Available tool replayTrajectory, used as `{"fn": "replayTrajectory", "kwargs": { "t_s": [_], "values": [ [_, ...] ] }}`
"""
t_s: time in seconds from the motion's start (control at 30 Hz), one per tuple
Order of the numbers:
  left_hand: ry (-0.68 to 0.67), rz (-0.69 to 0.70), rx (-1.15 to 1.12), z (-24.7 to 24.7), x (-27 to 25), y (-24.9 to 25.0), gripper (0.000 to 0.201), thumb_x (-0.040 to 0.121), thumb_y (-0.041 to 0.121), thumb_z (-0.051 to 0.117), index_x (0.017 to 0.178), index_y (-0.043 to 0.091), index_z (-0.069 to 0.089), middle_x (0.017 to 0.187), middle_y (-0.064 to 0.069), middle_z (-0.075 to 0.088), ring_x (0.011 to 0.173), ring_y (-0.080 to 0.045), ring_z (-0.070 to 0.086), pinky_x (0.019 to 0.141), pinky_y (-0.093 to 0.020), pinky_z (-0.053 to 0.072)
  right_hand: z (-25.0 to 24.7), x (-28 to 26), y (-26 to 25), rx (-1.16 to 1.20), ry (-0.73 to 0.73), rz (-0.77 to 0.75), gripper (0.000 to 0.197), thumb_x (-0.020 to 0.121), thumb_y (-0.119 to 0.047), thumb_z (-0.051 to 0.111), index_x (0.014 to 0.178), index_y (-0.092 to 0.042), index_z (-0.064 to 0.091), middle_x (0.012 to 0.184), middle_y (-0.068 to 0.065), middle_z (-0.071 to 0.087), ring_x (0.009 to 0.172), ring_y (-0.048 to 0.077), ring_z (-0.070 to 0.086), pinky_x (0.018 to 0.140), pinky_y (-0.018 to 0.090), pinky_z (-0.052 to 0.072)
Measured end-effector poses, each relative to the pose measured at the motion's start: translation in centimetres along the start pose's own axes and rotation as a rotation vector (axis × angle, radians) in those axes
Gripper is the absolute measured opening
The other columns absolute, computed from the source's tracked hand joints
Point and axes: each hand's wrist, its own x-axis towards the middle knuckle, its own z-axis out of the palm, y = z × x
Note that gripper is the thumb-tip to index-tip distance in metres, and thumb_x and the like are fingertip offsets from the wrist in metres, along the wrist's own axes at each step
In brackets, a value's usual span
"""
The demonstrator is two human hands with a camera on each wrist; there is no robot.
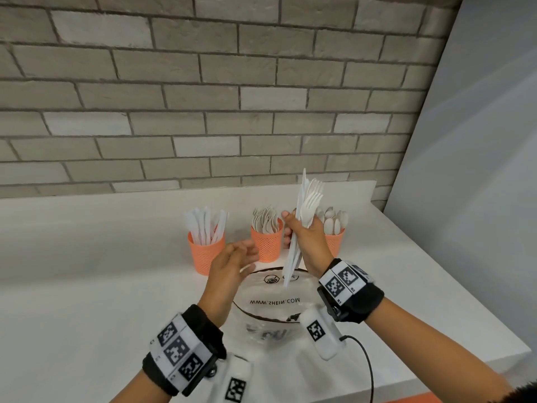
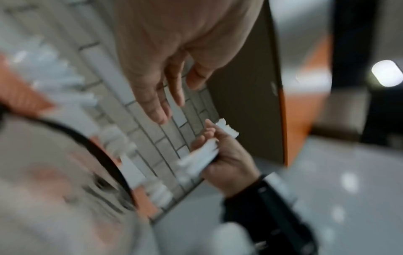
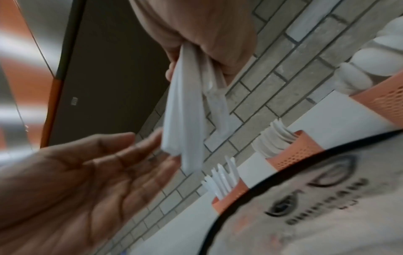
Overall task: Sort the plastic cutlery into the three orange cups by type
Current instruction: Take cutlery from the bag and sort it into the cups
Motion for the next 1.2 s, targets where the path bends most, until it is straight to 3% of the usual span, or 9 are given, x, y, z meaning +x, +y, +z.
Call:
{"fn": "replayTrajectory", "kwargs": {
  "t_s": [0.17,0.37,0.47,0.57,0.67,0.83,1.0,1.1,1.2],
  "values": [
    [-0.109,-0.561,-0.532,2.2,0.2,-0.5,0.040,0.099,0.030,0.035,0.107,-0.004,0.053,0.100,-0.021,0.058,0.088,-0.028,0.057,0.083,-0.036,0.049,2.2,-0.6,-1.1,0.047,0.063,-0.111,0.014,0.090,-0.008,0.058,0.078,-0.011,0.050,0.043,-0.007,0.049,0.037,0.008,0.045,0.038,0.019,0.040],
    [-0.078,-0.553,-0.708,4.3,0.8,-0.3,0.035,0.100,0.023,0.031,0.099,-0.001,0.056,0.088,-0.016,0.060,0.082,-0.025,0.058,0.059,-0.034,0.058,3.0,-1.9,1.1,-0.038,0.091,-0.164,0.013,0.085,0.001,0.060,0.079,-0.007,0.052,0.045,-0.004,0.050,0.040,0.009,0.048,0.043,0.021,0.044],
    [-0.105,-0.584,-0.674,4.5,0.8,-0.4,0.037,0.099,0.030,0.033,0.114,0.006,0.056,0.097,-0.014,0.063,0.088,-0.025,0.059,0.072,-0.039,0.055,2.7,-2.3,3.1,-0.123,0.133,-0.151,0.010,0.083,-0.001,0.064,0.084,-0.010,0.060,0.060,-0.006,0.060,0.055,0.005,0.058,0.057,0.022,0.048],
    [-0.137,-0.643,-0.612,4.6,0.7,-0.9,0.047,0.099,0.044,0.027,0.118,0.012,0.055,0.100,-0.011,0.064,0.091,-0.024,0.058,0.082,-0.040,0.046,2.4,-2.5,4.1,-0.125,0.157,-0.137,0.015,0.085,-0.006,0.064,0.088,-0.020,0.060,0.061,-0.010,0.060,0.054,0.001,0.057,0.056,0.019,0.047],
    [-0.180,-0.609,-0.344,4.4,0.7,-1.6,0.048,0.097,0.051,0.026,0.110,0.017,0.058,0.100,-0.005,0.063,0.093,-0.019,0.057,0.092,-0.040,0.042,1.9,-2.6,4.2,-0.117,0.145,-0.095,0.013,0.086,-0.017,0.066,0.095,-0.025,0.061,0.054,-0.016,0.057,0.048,-0.002,0.052,0.049,0.013,0.042],
    [-0.178,-0.349,0.044,3.4,1.4,-0.9,0.030,0.096,0.027,0.038,0.075,0.014,0.055,0.069,-0.002,0.056,0.070,-0.016,0.055,0.075,-0.031,0.042,0.6,-2.8,3.1,-0.127,0.017,0.024,0.013,0.088,-0.025,0.061,0.087,-0.013,0.057,0.038,-0.010,0.042,0.033,0.001,0.039,0.035,0.014,0.033],
    [-0.116,-0.089,0.033,2.7,3.2,1.3,0.027,0.096,0.027,0.045,0.108,0.010,0.062,0.088,-0.001,0.066,0.082,-0.013,0.061,0.073,-0.025,0.047,-0.1,-3.4,2.4,-0.045,-0.208,0.205,0.012,0.093,-0.026,0.052,0.095,-0.015,0.055,0.044,-0.004,0.046,0.028,0.004,0.034,0.031,0.013,0.027],
    [-0.133,-0.022,0.035,2.7,3.8,2.0,0.027,0.096,0.027,0.048,0.105,0.008,0.064,0.087,-0.004,0.069,0.070,-0.009,0.065,0.058,-0.017,0.050,0.0,-3.8,2.2,-0.016,-0.273,0.299,0.017,0.093,-0.031,0.050,0.096,-0.014,0.053,0.046,-0.003,0.048,0.029,0.004,0.032,0.032,0.013,0.027],
    [-0.115,0.025,0.067,2.7,4.2,2.0,0.024,0.094,0.021,0.051,0.103,0.003,0.065,0.085,-0.016,0.061,0.065,-0.019,0.053,0.046,-0.015,0.043,0.0,-4.0,2.0,0.024,-0.306,0.382,0.024,0.093,-0.038,0.046,0.091,-0.016,0.054,0.047,-0.002,0.049,0.029,0.005,0.032,0.033,0.013,0.027]
  ]
}}
